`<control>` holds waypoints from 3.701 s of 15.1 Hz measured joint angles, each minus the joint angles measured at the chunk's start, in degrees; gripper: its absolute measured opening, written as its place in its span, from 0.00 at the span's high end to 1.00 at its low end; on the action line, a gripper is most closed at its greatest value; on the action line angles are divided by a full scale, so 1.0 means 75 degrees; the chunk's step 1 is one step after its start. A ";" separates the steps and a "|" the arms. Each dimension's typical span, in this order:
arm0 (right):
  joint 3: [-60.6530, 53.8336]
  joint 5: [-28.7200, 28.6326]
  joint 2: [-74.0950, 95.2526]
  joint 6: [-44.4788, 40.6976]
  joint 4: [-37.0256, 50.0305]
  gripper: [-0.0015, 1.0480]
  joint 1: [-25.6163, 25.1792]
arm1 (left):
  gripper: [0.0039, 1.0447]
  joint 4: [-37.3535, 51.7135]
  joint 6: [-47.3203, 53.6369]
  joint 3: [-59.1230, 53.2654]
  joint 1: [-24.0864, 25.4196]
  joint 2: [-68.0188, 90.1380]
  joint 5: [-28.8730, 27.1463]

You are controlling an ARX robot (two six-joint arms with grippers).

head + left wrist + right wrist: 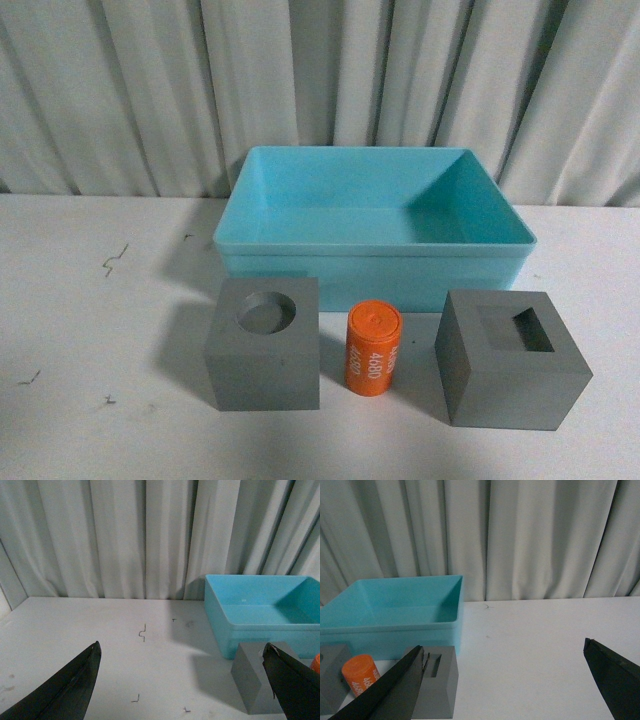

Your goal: Place gray and orange parts in blue box

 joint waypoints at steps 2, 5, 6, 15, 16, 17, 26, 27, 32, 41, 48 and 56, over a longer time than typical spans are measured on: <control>0.0000 0.0000 0.0000 0.0000 0.0000 0.06 0.0000 | 0.06 0.0000 0.0000 0.0000 0.0000 0.0000 0.0000; 0.0000 0.0000 0.0000 -0.0003 0.0000 0.06 0.0000 | 0.06 0.0000 0.0000 0.0000 0.0000 0.0000 0.0000; 0.0000 0.0000 0.0000 -0.0003 0.0000 0.06 0.0000 | 0.06 -0.0003 0.0000 0.0000 0.0000 0.0000 0.0000; 0.0000 0.0000 0.0000 -0.0003 0.0000 0.06 0.0000 | 0.06 0.0000 0.0000 0.0000 0.0000 0.0000 0.0000; 0.0000 0.0000 0.0000 0.0000 0.0000 0.06 0.0000 | 0.06 0.0000 0.0000 0.0000 0.0000 0.0000 0.0000; 0.0000 0.0000 0.0000 0.0000 0.0000 0.06 0.0000 | 0.06 -0.0003 0.0000 0.0000 0.0000 0.0000 0.0000; 0.3500 -0.1110 0.6330 0.0254 -0.0358 0.06 -0.0953 | 0.06 0.0000 0.0000 0.0000 -0.0006 0.0000 0.0000; 0.3891 -0.1256 0.7187 -0.0064 0.0079 0.06 -0.0638 | 0.06 0.0000 0.0000 0.0000 -0.0006 0.0000 0.0003; 0.4077 -0.1314 1.0934 0.0085 0.2256 0.06 0.0379 | 0.06 0.0000 0.0000 0.0000 -0.0006 0.0000 0.0003; 0.4881 -0.0536 1.3811 0.1279 0.3121 0.10 0.1166 | 0.06 0.0000 0.0000 0.0000 -0.0006 0.0000 0.0003; 0.4954 -0.0251 1.3793 0.1865 0.2908 0.79 0.1291 | 0.06 0.0000 0.0000 0.0000 -0.0006 0.0000 0.0000; 0.6720 -0.0880 1.0214 0.0542 0.2078 0.82 0.0769 | 0.06 0.0000 0.0000 0.0000 -0.0006 0.0000 0.0000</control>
